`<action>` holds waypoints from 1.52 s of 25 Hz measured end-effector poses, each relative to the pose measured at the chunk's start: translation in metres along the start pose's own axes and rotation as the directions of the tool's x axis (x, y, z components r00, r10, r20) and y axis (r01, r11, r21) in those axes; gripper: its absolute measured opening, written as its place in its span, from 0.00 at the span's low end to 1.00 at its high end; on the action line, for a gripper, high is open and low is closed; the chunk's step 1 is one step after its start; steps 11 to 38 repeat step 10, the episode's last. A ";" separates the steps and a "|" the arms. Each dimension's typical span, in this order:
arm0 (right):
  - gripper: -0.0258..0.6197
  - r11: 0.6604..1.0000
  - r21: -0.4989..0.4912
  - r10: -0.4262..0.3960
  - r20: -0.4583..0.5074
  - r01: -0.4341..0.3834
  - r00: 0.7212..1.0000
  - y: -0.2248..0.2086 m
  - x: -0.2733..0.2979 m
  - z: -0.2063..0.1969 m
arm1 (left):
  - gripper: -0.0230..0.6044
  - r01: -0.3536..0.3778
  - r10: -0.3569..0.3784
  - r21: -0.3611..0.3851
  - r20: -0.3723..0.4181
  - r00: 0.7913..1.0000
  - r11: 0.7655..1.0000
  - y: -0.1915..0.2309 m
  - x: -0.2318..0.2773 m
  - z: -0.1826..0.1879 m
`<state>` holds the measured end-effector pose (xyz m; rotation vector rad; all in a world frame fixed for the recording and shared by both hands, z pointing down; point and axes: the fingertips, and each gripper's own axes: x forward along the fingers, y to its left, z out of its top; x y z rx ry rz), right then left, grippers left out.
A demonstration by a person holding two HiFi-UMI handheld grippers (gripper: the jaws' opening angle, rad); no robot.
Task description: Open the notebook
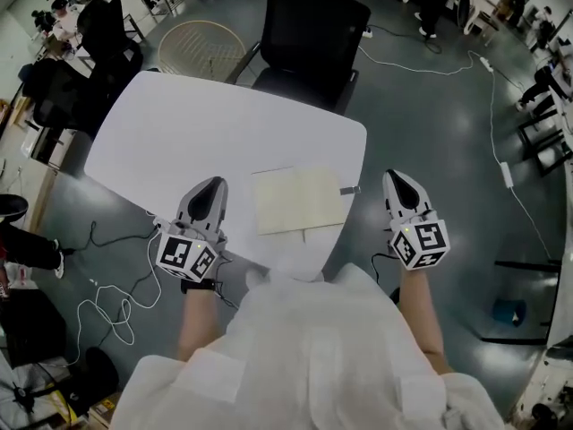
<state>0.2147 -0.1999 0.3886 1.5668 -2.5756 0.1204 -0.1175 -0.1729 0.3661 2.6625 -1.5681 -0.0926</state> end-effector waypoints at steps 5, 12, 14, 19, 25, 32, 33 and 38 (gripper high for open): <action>0.04 0.999 -0.023 0.037 -0.014 -0.038 0.999 0.000 -0.001 -0.004 | 0.08 -0.014 0.014 -0.014 0.003 1.000 1.000 -0.011 -0.005 -0.012; 0.04 0.998 -0.027 0.051 -0.021 -0.051 0.998 0.000 -0.002 -0.008 | 0.08 -0.029 0.029 -0.004 0.007 1.000 1.000 -0.014 -0.009 -0.013; 0.04 0.998 -0.027 0.051 -0.021 -0.051 0.998 0.000 -0.002 -0.008 | 0.08 -0.029 0.029 -0.004 0.007 1.000 1.000 -0.014 -0.009 -0.013; 0.04 0.998 -0.027 0.051 -0.021 -0.051 0.998 0.000 -0.002 -0.008 | 0.08 -0.029 0.029 -0.004 0.007 1.000 1.000 -0.014 -0.009 -0.013; 0.04 0.998 -0.027 0.051 -0.021 -0.051 0.998 0.000 -0.002 -0.008 | 0.08 -0.029 0.029 -0.004 0.007 1.000 1.000 -0.014 -0.009 -0.013; 0.04 0.998 -0.027 0.051 -0.021 -0.051 0.998 0.000 -0.002 -0.008 | 0.08 -0.029 0.029 -0.004 0.007 1.000 1.000 -0.014 -0.009 -0.013; 0.04 0.998 -0.027 0.051 -0.021 -0.051 0.998 0.000 -0.002 -0.008 | 0.08 -0.029 0.029 -0.004 0.007 1.000 1.000 -0.014 -0.009 -0.013; 0.04 0.998 -0.027 0.051 -0.021 -0.051 0.998 0.000 -0.002 -0.008 | 0.08 -0.029 0.029 -0.004 0.007 1.000 1.000 -0.014 -0.009 -0.013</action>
